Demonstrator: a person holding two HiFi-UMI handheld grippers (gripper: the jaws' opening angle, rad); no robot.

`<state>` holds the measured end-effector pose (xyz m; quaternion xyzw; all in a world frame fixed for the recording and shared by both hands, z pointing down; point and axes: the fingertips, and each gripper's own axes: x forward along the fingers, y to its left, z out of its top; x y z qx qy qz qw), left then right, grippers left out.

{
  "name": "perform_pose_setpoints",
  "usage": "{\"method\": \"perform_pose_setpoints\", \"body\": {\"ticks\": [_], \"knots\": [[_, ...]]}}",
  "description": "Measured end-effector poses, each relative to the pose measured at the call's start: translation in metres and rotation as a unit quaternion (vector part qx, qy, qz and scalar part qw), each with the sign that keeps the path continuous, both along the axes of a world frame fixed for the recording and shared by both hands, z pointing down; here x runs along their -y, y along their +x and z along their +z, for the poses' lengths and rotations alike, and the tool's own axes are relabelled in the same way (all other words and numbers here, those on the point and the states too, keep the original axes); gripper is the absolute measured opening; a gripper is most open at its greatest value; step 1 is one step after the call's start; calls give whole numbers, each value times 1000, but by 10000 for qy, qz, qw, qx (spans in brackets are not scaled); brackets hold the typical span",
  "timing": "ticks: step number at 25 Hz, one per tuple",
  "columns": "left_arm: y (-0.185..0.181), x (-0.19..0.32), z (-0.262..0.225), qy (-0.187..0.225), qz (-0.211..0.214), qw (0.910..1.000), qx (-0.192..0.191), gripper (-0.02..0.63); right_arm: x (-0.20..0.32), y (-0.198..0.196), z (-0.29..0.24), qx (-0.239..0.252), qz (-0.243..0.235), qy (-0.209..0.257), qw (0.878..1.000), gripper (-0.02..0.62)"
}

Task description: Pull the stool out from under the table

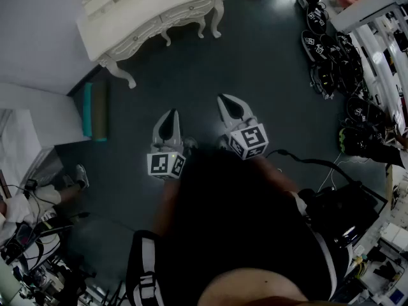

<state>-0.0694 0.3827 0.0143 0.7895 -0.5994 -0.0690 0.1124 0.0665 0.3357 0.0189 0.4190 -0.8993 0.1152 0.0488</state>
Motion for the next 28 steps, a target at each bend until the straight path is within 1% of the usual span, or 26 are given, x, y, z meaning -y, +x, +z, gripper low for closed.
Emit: {"method": "perform_pose_setpoints", "body": {"ticks": [3, 7, 9, 13, 16, 19, 22, 24, 26, 28], "knots": [[-11, 3, 1, 14, 21, 10000, 19, 8, 1, -11, 2, -15, 18, 7, 10000, -2], [-20, 1, -4, 10, -88, 9999, -108, 8, 0, -21, 4, -141, -109, -10, 9998, -2], [-23, 1, -4, -4, -64, 9999, -130, 8, -1, -25, 4, -142, -115, -9, 9998, -2], [-29, 3, 1, -51, -3, 9999, -157, 8, 0, -31, 6, 111, -122, -115, 9998, -2], [-36, 6, 4, -72, 75, 9998, -171, 8, 4, -34, 5, 348, -9, -203, 9992, -2], [-47, 9, 8, -60, 186, 9997, -152, 8, 9, -43, 5, 468, 101, -251, 9985, -2], [-56, 15, 11, -129, 266, 9992, -281, 8, 12, -51, 9, 427, 173, -271, 9986, -2], [-61, 24, 20, -152, 349, 9989, -255, 8, 17, -52, 15, 337, 226, -265, 9988, -2], [-63, 32, 28, -194, 411, 9987, -244, 8, 23, -48, 22, 271, 315, -305, 9987, -2], [-60, 41, 31, -286, 428, 9981, -327, 8, 31, -42, 30, 270, 433, -409, 9979, -2]]}}
